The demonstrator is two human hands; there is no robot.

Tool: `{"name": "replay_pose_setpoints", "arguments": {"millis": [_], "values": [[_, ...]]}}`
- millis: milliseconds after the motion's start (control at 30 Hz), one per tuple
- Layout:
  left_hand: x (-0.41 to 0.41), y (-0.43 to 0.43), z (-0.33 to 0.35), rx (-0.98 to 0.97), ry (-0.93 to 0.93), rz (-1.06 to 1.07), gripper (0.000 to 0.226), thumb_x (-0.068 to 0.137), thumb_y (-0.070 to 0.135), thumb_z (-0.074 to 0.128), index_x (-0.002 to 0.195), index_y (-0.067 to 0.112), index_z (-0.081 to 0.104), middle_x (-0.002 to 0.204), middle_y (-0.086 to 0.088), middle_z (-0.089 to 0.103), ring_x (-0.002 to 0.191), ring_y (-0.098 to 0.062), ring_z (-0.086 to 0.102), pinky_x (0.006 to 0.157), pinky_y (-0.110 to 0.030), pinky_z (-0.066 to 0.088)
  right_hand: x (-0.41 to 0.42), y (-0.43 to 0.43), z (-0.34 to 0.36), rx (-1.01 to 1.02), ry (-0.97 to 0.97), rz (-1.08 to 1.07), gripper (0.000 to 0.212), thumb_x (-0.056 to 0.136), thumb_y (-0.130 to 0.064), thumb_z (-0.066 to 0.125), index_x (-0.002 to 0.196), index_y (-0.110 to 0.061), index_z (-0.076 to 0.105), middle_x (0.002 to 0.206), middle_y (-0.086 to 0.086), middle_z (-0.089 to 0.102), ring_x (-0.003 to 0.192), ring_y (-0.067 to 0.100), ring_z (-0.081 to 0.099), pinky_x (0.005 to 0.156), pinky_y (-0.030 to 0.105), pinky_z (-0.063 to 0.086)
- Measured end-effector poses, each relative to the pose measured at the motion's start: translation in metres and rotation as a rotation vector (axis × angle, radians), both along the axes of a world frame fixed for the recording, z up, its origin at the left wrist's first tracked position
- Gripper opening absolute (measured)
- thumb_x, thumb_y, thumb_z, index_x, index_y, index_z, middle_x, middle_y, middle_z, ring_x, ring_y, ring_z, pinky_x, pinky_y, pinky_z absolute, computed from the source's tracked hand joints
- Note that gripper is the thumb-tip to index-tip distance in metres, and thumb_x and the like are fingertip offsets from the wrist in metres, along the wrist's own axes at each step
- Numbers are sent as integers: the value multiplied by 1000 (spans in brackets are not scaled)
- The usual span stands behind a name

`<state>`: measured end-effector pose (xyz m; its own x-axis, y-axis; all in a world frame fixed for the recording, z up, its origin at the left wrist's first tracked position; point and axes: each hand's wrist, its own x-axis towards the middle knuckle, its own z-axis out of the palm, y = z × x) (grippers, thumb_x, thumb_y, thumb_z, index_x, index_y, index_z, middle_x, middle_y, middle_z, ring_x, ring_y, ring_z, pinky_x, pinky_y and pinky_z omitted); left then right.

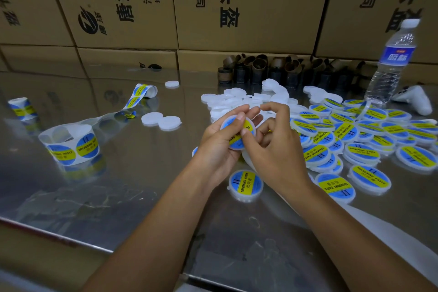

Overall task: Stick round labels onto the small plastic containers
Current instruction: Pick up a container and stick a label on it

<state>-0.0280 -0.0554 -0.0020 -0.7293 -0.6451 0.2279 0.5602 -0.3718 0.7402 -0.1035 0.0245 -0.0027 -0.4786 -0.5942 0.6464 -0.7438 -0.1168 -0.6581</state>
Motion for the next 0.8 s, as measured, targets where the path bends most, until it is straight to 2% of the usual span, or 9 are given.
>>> {"name": "replay_pose_setpoints", "arguments": {"millis": [67, 133, 267, 367, 500, 567, 700, 800], "values": [[-1, 0, -2, -27, -20, 1, 28, 78, 19, 60, 103, 10, 62, 104, -5, 73, 107, -24, 65, 92, -38, 53, 0, -1, 2, -46, -151, 64, 30, 83, -25, 65, 93, -37, 39, 65, -3, 61, 55, 9, 58, 54, 26, 47], [-1, 0, -2, -43, -24, -13, 27, 78, 21, 60, 103, 10, 64, 107, -5, 72, 111, -23, 63, 98, -38, 49, -1, 0, 3, -123, -319, 127, 25, 83, -22, 67, 94, -30, 45, 67, -1, 64, 56, 10, 60, 54, 18, 47], [-1, 2, -2, -70, -48, -22, 24, 86, 21, 55, 105, 11, 65, 107, -4, 72, 102, -20, 67, 87, -28, 55, -3, 1, 7, -150, -474, 182, 21, 84, -20, 68, 94, -21, 50, 61, 0, 65, 62, 10, 64, 59, 16, 48], [-1, 3, -3, -108, -153, 40, 21, 95, 19, 49, 103, 7, 64, 97, -10, 71, 91, -20, 68, 77, -25, 56, -5, 1, 9, -162, -449, 142, 18, 86, -18, 66, 87, -25, 49, 57, -5, 61, 56, 8, 59, 56, 13, 43], [0, 3, -3, -147, -227, 102, 20, 96, 19, 49, 98, 5, 64, 89, -11, 68, 76, -15, 67, 63, -19, 52, -6, 1, 8, -171, -408, 99, 12, 89, -16, 61, 88, -24, 52, 56, -3, 57, 53, 7, 52, 55, 16, 41], [1, 3, -3, -170, -230, 83, 22, 95, 18, 50, 104, 3, 64, 90, -11, 69, 77, -15, 68, 66, -20, 52, -6, 1, 7, -141, -392, 84, 3, 89, -18, 62, 89, -18, 59, 52, -4, 53, 49, 6, 47, 52, 16, 37], [1, 5, -2, -176, -232, 71, 29, 93, 19, 53, 113, 0, 63, 93, -11, 71, 80, -15, 69, 68, -21, 53, -7, 0, 8, -99, -372, 63, 7, 88, -18, 62, 82, -15, 63, 56, 4, 57, 50, 5, 50, 49, 13, 38], [0, 5, -3, -174, -233, 87, 24, 92, 18, 55, 109, 3, 65, 92, -9, 72, 80, -14, 69, 68, -21, 54, -9, -1, 8, -114, -370, 25, 11, 89, -21, 61, 80, -15, 61, 43, -11, 49, 41, 2, 43, 45, 10, 32]]}}
